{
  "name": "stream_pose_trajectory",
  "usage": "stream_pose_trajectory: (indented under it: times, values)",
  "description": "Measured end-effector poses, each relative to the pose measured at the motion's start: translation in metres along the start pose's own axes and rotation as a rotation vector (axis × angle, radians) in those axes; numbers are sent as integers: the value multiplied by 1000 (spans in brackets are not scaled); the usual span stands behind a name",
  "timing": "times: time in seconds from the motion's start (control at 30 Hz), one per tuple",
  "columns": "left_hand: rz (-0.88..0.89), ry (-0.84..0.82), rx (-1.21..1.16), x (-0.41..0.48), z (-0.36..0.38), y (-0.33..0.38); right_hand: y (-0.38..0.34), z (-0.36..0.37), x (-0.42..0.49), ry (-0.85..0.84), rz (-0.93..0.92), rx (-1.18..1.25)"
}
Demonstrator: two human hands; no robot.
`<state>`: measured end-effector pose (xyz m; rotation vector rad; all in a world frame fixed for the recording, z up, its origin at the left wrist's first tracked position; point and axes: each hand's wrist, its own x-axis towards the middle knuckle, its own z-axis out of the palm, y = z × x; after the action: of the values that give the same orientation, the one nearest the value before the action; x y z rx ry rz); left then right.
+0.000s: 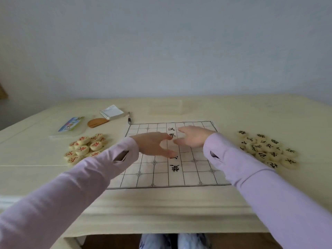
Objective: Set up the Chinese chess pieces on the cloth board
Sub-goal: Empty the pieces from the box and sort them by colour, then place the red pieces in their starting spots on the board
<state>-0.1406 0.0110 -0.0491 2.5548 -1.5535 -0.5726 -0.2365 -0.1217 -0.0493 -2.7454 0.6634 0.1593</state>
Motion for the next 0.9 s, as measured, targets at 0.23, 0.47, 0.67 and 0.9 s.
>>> stream_pose_trajectory:
  times: [0.23, 0.47, 0.67, 0.9]
  values:
    - [36, 77, 83, -26, 27, 5, 11, 22, -28, -79, 52, -106]
    - [-134, 77, 197, -35, 37, -23, 23, 28, -34, -83, 67, -141]
    - [-156, 158, 243, -63, 31, -55, 15, 20, -34, -103, 83, -144]
    - [-122, 690, 39, -81, -6, -99, -44, 2, -17, 82, -28, 94]
